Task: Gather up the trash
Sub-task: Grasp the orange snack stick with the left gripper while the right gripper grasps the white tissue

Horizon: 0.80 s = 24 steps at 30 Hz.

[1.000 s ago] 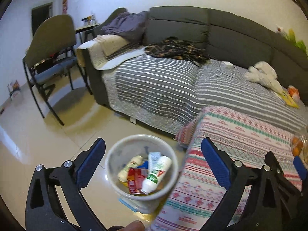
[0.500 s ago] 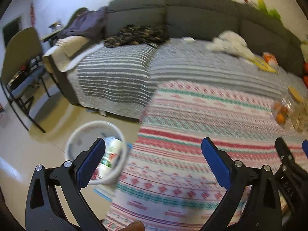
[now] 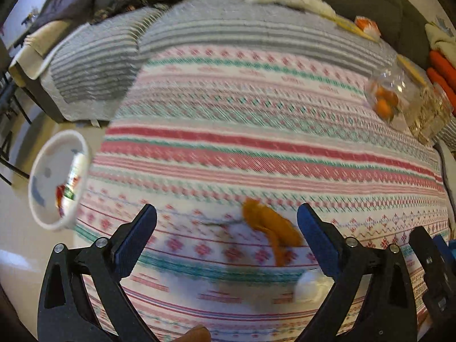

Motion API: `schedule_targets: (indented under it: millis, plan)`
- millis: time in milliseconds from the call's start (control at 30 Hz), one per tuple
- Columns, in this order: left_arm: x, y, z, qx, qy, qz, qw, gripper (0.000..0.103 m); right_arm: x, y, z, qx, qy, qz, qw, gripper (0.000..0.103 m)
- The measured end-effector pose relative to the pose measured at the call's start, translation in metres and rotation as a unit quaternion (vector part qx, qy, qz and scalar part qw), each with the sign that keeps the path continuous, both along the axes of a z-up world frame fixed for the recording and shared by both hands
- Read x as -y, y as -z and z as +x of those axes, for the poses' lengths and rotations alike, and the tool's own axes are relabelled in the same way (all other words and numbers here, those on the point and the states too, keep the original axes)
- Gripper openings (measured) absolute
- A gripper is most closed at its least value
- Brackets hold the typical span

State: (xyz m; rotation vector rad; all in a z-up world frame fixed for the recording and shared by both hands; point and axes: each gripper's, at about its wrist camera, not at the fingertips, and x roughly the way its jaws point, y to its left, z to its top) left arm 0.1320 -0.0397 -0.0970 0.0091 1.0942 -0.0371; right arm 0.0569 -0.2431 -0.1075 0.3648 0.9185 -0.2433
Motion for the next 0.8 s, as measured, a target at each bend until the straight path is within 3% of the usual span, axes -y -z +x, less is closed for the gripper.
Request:
schedule_targets:
  millis: [200,267,300,333,400,600,800]
  plan:
    - [0.023,0.038,0.001,-0.060,0.026,0.000,0.9979,0.069,0.020,0.008,-0.013,-0.019,0.004,0.036,0.999,0.096]
    - [0.022,0.044,0.002,-0.061,0.024,-0.014,0.9978,0.063,0.019,0.007,-0.014,-0.022,-0.005,0.032,0.999,0.096]
    - [0.022,0.043,0.003,-0.052,0.024,-0.007,0.9983,0.049,0.018,0.006,-0.014,-0.021,-0.012,0.030,0.999,0.096]
    - [0.022,0.041,0.004,-0.045,0.028,-0.002,0.9986,0.044,0.017,0.006,-0.016,-0.020,-0.017,0.028,0.999,0.096]
    - [0.020,0.041,0.006,-0.042,0.035,-0.010,0.9984,0.022,0.014,0.007,-0.017,-0.021,-0.027,0.025,0.999,0.096]
    - [0.007,0.032,0.006,-0.039,0.046,-0.029,0.9978,0.016,-0.018,0.017,-0.012,-0.031,-0.084,0.014,0.996,0.096]
    - [-0.013,-0.002,0.003,0.005,0.043,-0.037,0.9984,0.016,-0.067,0.030,-0.004,-0.041,-0.143,-0.011,0.989,0.093]
